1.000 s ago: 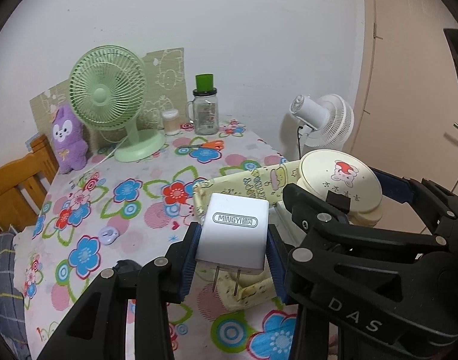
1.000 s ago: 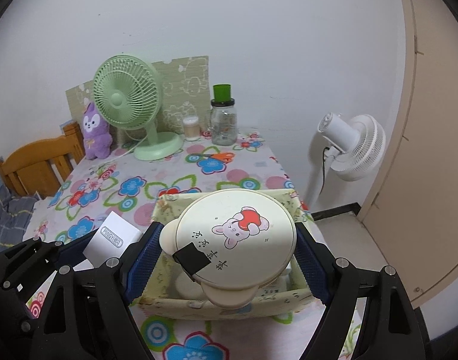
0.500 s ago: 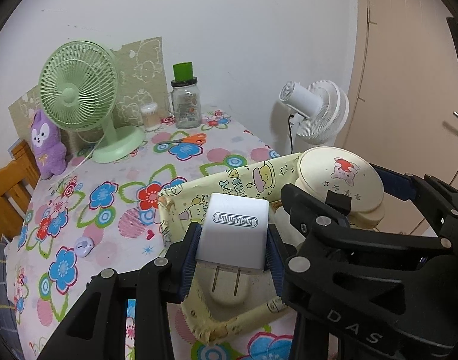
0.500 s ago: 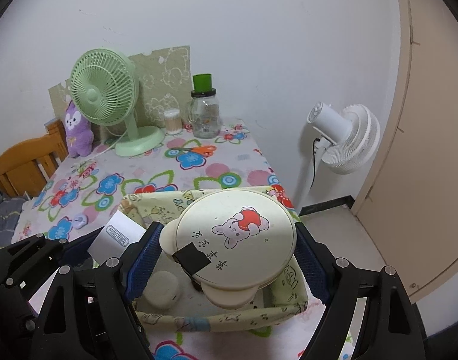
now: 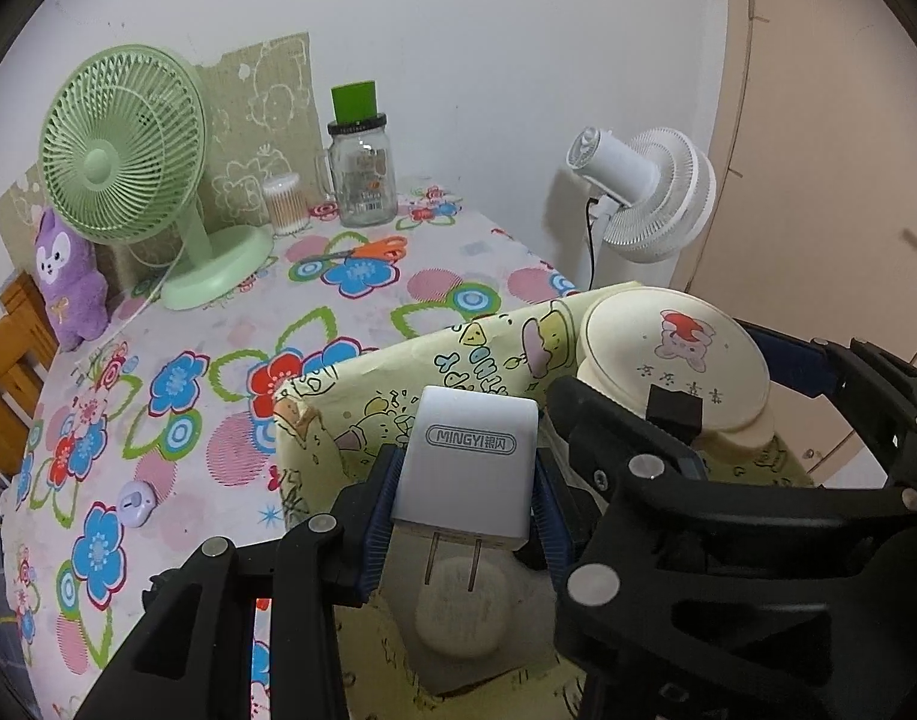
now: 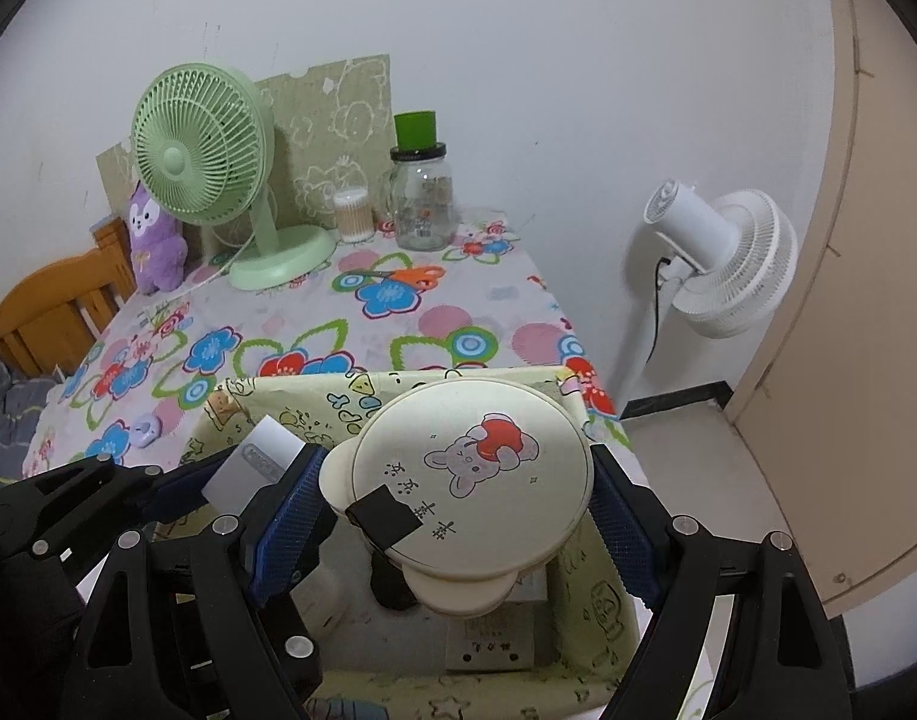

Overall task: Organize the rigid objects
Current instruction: 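Lower the plug charger into the box and open the left tool while the right tool lowers the container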

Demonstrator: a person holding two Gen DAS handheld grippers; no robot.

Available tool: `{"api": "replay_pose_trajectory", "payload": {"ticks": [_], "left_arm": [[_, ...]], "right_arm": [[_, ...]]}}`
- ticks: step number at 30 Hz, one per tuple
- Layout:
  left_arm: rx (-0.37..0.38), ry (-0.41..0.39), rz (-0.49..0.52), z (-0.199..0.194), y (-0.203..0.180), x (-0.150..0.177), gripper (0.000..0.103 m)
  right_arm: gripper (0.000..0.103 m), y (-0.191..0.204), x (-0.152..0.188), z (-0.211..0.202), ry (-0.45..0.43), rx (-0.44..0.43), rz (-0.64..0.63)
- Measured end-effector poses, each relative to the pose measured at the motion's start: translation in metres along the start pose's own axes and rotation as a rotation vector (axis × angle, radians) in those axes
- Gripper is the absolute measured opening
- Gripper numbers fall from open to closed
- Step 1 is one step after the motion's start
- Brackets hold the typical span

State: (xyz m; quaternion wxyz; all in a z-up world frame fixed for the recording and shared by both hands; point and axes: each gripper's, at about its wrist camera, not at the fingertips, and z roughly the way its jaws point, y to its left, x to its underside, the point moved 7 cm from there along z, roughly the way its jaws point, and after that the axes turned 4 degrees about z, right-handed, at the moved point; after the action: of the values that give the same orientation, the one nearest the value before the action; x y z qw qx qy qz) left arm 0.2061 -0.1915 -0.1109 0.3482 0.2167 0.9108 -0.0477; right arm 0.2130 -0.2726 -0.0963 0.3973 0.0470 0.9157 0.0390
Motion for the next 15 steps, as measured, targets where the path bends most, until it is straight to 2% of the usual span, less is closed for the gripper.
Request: {"api": "replay_pose_trajectory", "payload": {"ticks": [12, 14, 15], "left_arm": [[0.016, 0.089, -0.022, 0.021, 0.003, 0.002, 0.044], [0.003, 0.086, -0.024, 0.020, 0.004, 0.002, 0.047], [-0.005, 0.094, -0.026, 0.021, 0.004, 0.002, 0.054]], "right_arm": [[0.086, -0.001, 0.000, 0.028, 0.053, -0.018, 0.026], [0.086, 0.000, -0.001, 0.029, 0.054, -0.022, 0.021], [0.086, 0.000, -0.001, 0.029, 0.061, -0.017, 0.018]]}}
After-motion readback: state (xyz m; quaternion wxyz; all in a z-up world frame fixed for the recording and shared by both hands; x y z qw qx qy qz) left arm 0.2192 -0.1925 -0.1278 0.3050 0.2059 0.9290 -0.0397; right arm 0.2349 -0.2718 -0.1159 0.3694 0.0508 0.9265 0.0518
